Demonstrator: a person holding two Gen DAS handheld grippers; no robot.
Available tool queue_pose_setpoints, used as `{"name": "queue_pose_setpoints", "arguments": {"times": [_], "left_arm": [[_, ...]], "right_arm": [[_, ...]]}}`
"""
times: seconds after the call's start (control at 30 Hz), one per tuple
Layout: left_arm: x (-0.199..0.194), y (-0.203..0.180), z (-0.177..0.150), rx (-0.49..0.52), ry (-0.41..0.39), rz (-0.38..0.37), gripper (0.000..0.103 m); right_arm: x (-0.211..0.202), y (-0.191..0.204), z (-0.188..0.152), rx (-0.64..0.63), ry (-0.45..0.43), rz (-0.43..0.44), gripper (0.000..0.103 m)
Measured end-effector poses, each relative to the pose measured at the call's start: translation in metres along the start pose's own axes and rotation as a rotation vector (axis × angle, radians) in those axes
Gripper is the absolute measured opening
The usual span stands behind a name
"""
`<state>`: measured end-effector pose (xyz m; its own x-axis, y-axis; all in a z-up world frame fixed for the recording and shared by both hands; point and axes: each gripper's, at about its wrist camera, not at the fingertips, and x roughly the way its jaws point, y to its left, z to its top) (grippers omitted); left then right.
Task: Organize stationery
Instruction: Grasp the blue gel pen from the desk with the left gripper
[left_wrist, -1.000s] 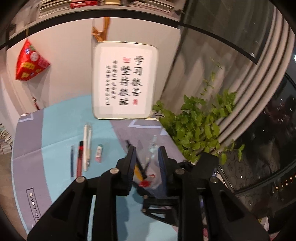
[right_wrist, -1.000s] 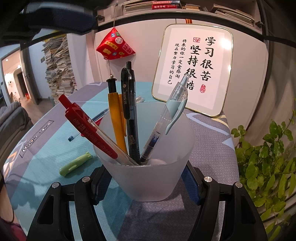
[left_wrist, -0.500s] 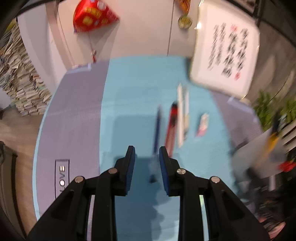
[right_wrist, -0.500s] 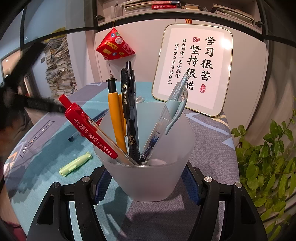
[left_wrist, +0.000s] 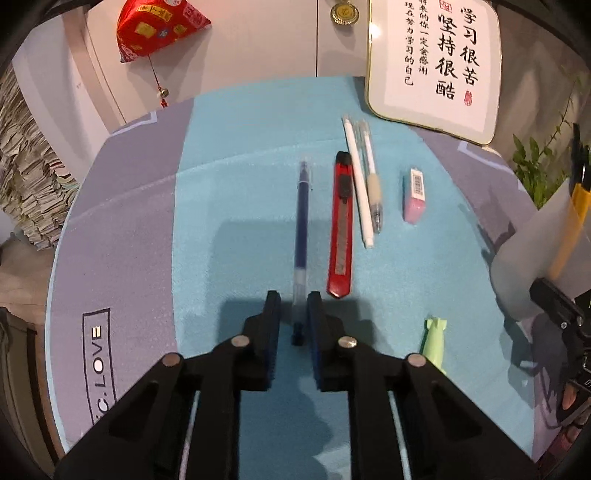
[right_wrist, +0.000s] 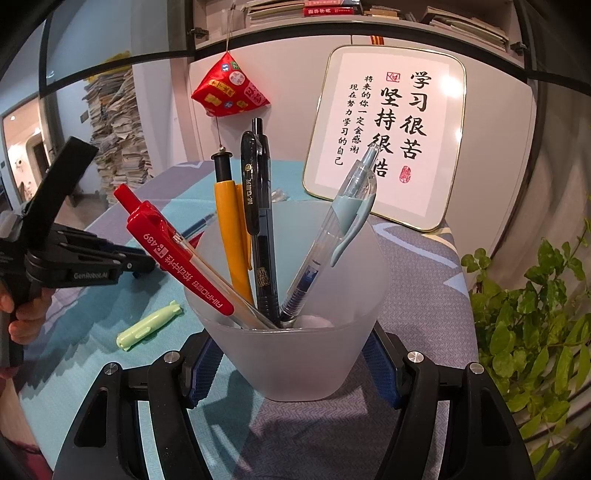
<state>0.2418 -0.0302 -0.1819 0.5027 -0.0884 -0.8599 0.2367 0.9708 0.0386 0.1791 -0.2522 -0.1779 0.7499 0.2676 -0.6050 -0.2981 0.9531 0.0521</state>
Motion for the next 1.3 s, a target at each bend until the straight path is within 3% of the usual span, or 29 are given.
{"name": "queue_pose_setpoints", "arguments": {"times": [0.07, 0.27, 0.5, 0.6, 0.63, 0.7, 0.77, 0.9, 1.0, 1.2, 1.23, 1.3], "left_arm": [[-0.001, 0.002, 0.0, -0.023, 0.013, -0.016, 0.006], [-0.015, 0.012, -0.019, -0.074, 0.065, -0.092, 0.005], [-0.054, 0.003, -0.085, 0.052, 0.151, -0.056, 0.007], [-0.066, -0.002, -0.093, 0.09, 0.144, -0.05, 0.01], [-0.068, -0.004, -0.09, 0.093, 0.127, -0.049, 0.012], [-0.068, -0.004, -0.077, 0.089, 0.084, -0.041, 0.031], [-0.062, -0.004, -0.063, 0.09, 0.056, -0.037, 0.038], [-0.031, -0.004, -0.024, 0.079, 0.041, 0.0, 0.036], [-0.005, -0.001, -0.012, 0.059, 0.094, 0.029, 0.037], [0.005, 0.006, 0.008, 0.008, 0.1, -0.003, 0.033], [0.005, 0.005, 0.009, 0.009, 0.104, -0.012, 0.03], [0.003, 0.003, 0.006, 0.014, 0.118, -0.031, 0.01]], "right_arm": [[0.0, 0.0, 0.0, 0.0, 0.0, 0.001, 0.07], [-0.001, 0.0, 0.0, 0.001, -0.001, 0.001, 0.07], [0.0, 0.0, -0.001, 0.002, 0.0, 0.003, 0.07], [0.0, 0.0, -0.001, 0.001, 0.0, 0.002, 0.07], [0.0, 0.0, -0.001, 0.002, 0.0, 0.003, 0.07], [0.0, 0.0, -0.001, 0.004, 0.0, 0.005, 0.07], [0.0, 0.001, -0.001, 0.0, 0.001, 0.001, 0.07], [0.0, -0.001, -0.001, 0.002, 0.001, 0.0, 0.07], [0.0, -0.001, -0.002, 0.006, 0.0, 0.004, 0.07], [0.0, -0.002, -0.002, 0.012, 0.003, 0.012, 0.07], [0.0, -0.002, -0.002, 0.013, 0.003, 0.012, 0.07], [0.0, -0.002, -0.003, 0.013, 0.003, 0.013, 0.07]]}}
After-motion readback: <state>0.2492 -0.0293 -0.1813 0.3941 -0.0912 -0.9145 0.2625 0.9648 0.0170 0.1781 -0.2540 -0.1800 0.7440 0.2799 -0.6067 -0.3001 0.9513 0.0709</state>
